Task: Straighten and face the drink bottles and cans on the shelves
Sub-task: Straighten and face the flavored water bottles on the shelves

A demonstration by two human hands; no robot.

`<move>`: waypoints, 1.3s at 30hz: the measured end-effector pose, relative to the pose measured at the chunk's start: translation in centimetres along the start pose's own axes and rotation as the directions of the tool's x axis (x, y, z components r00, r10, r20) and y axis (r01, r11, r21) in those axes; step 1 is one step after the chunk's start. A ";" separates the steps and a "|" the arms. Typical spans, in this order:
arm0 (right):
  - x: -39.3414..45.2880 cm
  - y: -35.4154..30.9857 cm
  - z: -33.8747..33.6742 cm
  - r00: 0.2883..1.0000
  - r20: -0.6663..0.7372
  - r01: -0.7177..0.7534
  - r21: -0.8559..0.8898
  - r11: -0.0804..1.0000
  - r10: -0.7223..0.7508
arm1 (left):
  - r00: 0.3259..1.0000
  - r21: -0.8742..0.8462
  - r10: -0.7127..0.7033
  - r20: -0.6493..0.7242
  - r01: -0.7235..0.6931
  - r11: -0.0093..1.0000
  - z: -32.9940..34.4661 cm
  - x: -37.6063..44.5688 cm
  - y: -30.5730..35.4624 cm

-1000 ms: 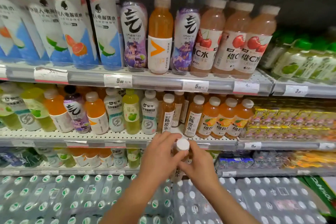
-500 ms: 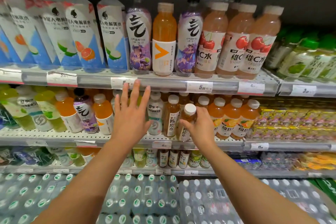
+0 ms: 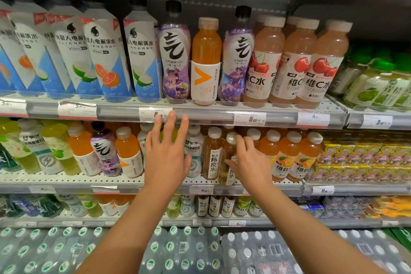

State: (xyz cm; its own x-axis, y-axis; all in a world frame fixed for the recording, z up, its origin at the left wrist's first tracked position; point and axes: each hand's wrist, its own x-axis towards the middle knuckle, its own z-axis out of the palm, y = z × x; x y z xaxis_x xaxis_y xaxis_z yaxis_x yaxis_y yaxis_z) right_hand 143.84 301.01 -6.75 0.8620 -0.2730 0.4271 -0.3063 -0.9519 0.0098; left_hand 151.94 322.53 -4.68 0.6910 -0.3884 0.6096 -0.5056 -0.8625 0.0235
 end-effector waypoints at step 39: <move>2.9 4.9 -9.1 0.946 0.099 0.293 0.152 0.944 -0.309 | 0.934 0.047 -0.077 0.349 0.065 0.997 -9.6 3.8 3.4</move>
State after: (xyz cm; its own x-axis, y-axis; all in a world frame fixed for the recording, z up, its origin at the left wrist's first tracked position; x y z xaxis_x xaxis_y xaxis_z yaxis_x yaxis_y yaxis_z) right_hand 141.19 296.83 2.81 0.9499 0.0224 0.3116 0.0247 -0.9997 -0.0035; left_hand 147.88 321.19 5.37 0.8647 -0.4092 0.2912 -0.4346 -0.9003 0.0254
